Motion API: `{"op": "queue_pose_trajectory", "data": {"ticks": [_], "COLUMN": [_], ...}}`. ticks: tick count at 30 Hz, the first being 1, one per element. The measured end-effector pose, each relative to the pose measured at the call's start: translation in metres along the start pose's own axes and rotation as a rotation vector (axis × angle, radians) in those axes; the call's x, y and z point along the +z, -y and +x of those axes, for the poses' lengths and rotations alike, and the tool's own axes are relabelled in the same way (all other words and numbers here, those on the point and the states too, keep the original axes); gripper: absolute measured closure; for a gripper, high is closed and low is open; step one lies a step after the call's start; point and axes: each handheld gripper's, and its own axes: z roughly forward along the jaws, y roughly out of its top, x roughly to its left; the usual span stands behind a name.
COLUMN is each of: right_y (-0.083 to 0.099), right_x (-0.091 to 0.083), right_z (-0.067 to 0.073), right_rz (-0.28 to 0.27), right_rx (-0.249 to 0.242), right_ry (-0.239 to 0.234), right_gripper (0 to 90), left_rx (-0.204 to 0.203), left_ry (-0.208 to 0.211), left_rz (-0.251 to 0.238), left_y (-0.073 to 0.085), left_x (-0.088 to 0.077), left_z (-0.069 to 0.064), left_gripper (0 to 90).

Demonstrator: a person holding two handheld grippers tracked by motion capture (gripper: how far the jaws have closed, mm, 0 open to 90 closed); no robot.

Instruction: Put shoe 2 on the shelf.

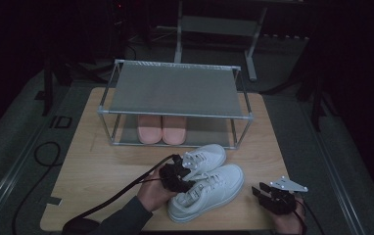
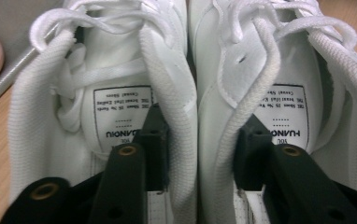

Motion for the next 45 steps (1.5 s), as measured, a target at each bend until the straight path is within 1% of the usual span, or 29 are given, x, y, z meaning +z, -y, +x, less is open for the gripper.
{"op": "queue_pose_trajectory", "data": {"ticks": [3,6,9,11,15,18,21,29,31,32,35,38,41,43,45], "right_y": [0.003,0.005,0.007,0.009,0.012,0.013,0.015,0.018,0.018,0.018,0.019,0.02,0.021,0.021,0.022], "right_x": [-0.001,-0.002,-0.004,-0.005,-0.006,-0.007,-0.008,-0.008,-0.007,-0.007,-0.008,-0.008,-0.008,-0.008,-0.008], "right_z": [0.0,0.0,0.0,-0.001,0.001,0.003,0.004,0.007,0.007,0.007,0.007,0.007,0.01,0.012,0.013], "right_rz": [0.002,0.003,0.005,0.007,0.009,0.011,0.012,0.021,0.023,0.023,0.02,0.021,0.025,0.023,0.025], "right_rx": [0.004,0.007,0.015,0.015,0.012,0.009,0.008,0.006,0.003,0.004,0.01,0.007,-0.002,-0.01,-0.014], "right_ry": [0.0,0.001,0.004,0.003,0.002,-0.003,-0.005,-0.011,-0.013,-0.013,-0.015,-0.017,-0.025,-0.031,-0.038], "right_gripper": [59.9,59.9,59.9,59.9,59.6,59.4,59.3,59.3,59.3,59.3,59.3,59.3,59.0,58.6,57.9], "left_rx": [0.018,0.037,0.057,0.065,0.059,0.064,0.068,0.048,0.053,0.064,0.06,0.069,0.069,0.062,0.073], "left_ry": [-0.019,-0.025,-0.021,-0.009,0.001,0.012,0.017,0.052,0.051,0.046,0.044,0.037,0.036,0.046,0.038], "left_rz": [-0.003,0.003,0.006,0.005,0.005,0.008,0.008,-0.001,-0.003,0.0,0.001,0.001,-0.006,-0.014,-0.025], "left_y": [0.0,-0.001,-0.002,-0.002,-0.003,-0.003,-0.003,-0.004,-0.006,-0.006,-0.006,-0.007,-0.006,-0.007,-0.007], "left_x": [0.0,-0.001,-0.001,-0.001,-0.001,-0.001,0.0,0.003,0.007,0.006,0.006,0.005,0.004,0.004,0.003], "left_z": [-0.002,-0.002,-0.001,0.001,0.007,0.009,0.01,0.013,0.012,0.011,0.012,0.011,0.012,0.013,0.013], "left_gripper": [67.6,69.9,71.9,72.7,73.0,71.9,68.8,61.7,60.7,62.1,66.7,70.2,73.0,74.3,75.6]}}
